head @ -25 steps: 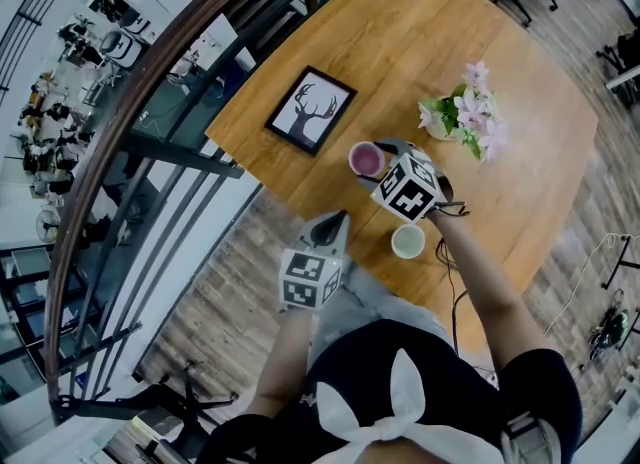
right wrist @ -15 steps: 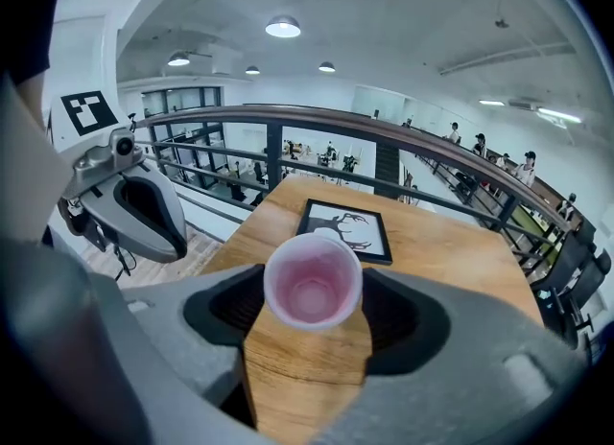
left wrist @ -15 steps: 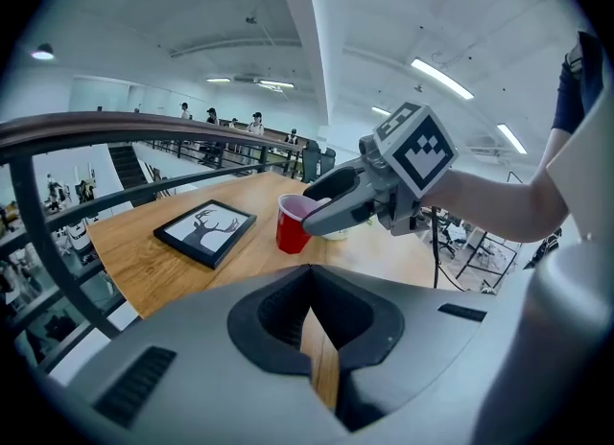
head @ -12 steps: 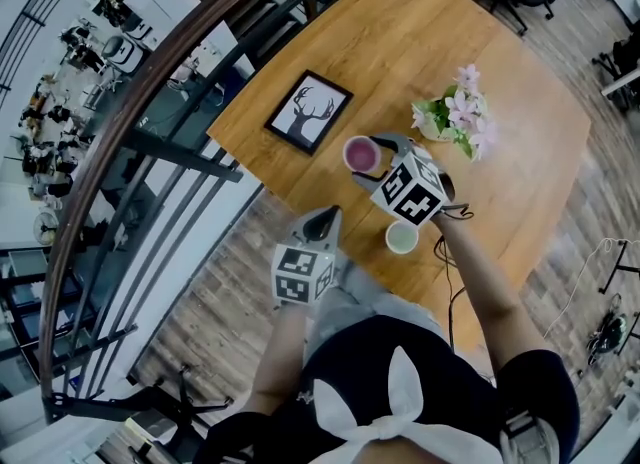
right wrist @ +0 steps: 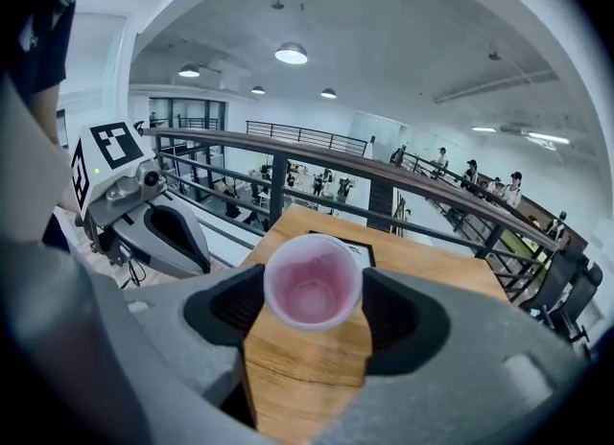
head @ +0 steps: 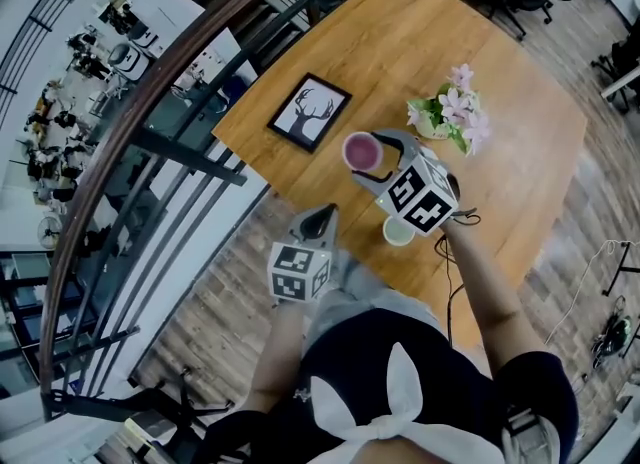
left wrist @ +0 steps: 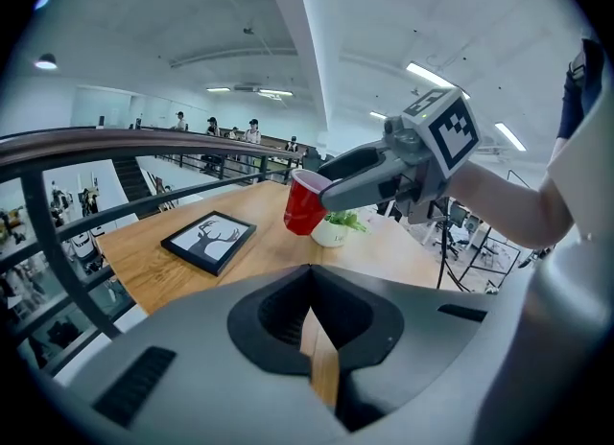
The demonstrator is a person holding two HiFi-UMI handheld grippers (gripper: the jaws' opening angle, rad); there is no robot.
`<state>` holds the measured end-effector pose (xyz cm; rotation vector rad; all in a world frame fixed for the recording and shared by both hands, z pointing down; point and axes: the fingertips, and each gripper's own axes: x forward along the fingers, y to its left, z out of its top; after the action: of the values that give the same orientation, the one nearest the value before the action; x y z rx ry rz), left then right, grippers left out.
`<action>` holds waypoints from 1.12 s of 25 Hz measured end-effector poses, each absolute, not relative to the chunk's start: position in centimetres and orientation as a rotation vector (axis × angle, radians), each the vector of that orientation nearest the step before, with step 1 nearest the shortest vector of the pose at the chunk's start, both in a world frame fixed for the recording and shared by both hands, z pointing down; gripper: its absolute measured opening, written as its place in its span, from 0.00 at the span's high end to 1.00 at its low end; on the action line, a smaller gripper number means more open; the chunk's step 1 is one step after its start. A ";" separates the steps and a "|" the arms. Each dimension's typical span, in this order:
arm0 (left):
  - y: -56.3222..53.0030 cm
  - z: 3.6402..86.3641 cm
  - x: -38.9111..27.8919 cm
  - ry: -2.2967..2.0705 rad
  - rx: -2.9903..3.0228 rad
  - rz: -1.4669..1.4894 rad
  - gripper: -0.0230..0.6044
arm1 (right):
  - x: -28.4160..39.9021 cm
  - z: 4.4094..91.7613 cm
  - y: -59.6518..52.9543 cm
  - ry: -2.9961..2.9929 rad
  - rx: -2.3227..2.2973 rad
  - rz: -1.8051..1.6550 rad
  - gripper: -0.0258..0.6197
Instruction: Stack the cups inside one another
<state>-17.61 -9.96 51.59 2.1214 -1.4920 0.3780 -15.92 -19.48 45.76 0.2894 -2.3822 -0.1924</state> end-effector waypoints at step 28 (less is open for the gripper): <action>-7.1 49.9 -14.5 -1.532 2.157 0.355 0.94 | -8.7 43.8 -14.0 -2.406 0.389 -0.189 0.47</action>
<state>-14.50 -7.06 49.87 2.1567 -1.5318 0.3547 -8.72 -13.96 43.81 0.3890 -2.4057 -0.1885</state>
